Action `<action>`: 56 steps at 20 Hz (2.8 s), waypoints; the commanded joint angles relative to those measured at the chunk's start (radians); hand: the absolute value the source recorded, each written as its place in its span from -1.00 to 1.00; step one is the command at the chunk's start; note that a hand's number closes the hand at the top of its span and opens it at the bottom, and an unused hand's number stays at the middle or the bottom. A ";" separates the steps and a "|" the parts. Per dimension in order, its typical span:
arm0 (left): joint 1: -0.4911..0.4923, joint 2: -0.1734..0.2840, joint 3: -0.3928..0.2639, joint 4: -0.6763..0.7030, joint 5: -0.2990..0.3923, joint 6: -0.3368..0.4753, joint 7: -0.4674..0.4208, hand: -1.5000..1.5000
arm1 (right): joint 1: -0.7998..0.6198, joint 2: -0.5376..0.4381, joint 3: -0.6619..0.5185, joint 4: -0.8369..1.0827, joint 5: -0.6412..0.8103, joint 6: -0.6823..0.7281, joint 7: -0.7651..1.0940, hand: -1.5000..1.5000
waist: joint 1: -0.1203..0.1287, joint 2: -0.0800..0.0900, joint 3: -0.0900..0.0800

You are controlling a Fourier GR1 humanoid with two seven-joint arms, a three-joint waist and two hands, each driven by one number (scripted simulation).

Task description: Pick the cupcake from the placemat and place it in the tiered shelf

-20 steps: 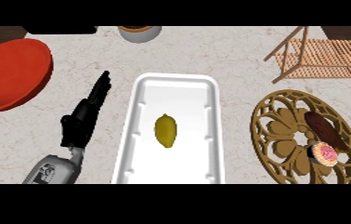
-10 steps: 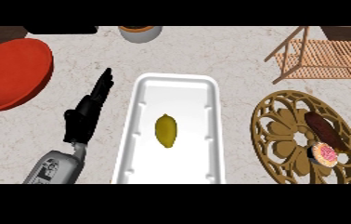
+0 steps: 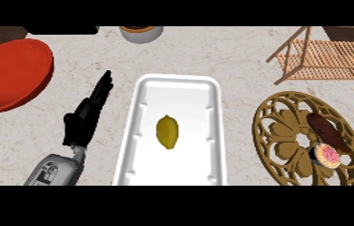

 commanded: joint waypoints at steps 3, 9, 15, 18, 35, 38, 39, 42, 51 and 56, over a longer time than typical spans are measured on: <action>0.017 -0.016 0.005 -0.029 -0.035 0.019 0.035 0.00 | 0.125 0.003 -0.042 -0.310 0.005 0.024 0.237 -1.00 | -0.010 -0.003 0.001; 0.010 -0.077 0.019 0.035 -0.081 -0.017 -0.026 0.00 | 0.122 0.126 -0.105 -0.357 0.067 0.088 0.287 -1.00 | 0.001 0.002 0.002; 0.042 -0.068 0.046 -0.067 -0.085 -0.059 0.047 0.00 | 0.103 0.225 -0.111 -0.469 0.141 0.123 0.370 -1.00 | 0.008 0.002 0.002; -0.055 -0.088 0.108 0.133 -0.090 -0.090 -0.051 0.00 | 0.047 0.278 -0.072 -0.446 0.190 0.108 0.382 -1.00 | 0.007 0.005 0.002; 0.021 -0.151 0.152 -0.011 -0.163 -0.142 0.024 0.00 | 0.012 0.456 -0.099 -0.432 0.425 0.248 0.346 -1.00 | 0.009 0.003 0.003; 0.018 -0.134 0.174 -0.037 -0.166 -0.161 0.050 0.00 | 0.021 0.510 -0.056 -0.362 0.541 0.177 0.252 -1.00 | 0.011 0.003 0.003; 0.043 -0.155 0.161 -0.010 -0.174 -0.160 -0.003 0.00 | -0.038 0.454 -0.111 -0.365 0.451 0.265 0.323 -1.00 | 0.011 0.003 0.002; 0.008 -0.154 0.196 0.023 -0.171 -0.183 0.008 0.00 | 0.040 0.533 -0.076 -0.412 0.533 0.242 0.281 -1.00 | 0.007 0.003 0.002; 0.035 -0.220 0.174 0.064 -0.246 -0.152 -0.055 0.00 | -0.025 0.565 -0.028 -0.337 0.678 0.215 0.254 -1.00 | 0.009 0.003 0.002; 0.055 -0.195 0.209 -0.035 -0.224 -0.199 0.024 0.00 | -0.025 0.559 -0.066 -0.286 0.714 0.218 0.186 -1.00 | 0.010 0.003 0.003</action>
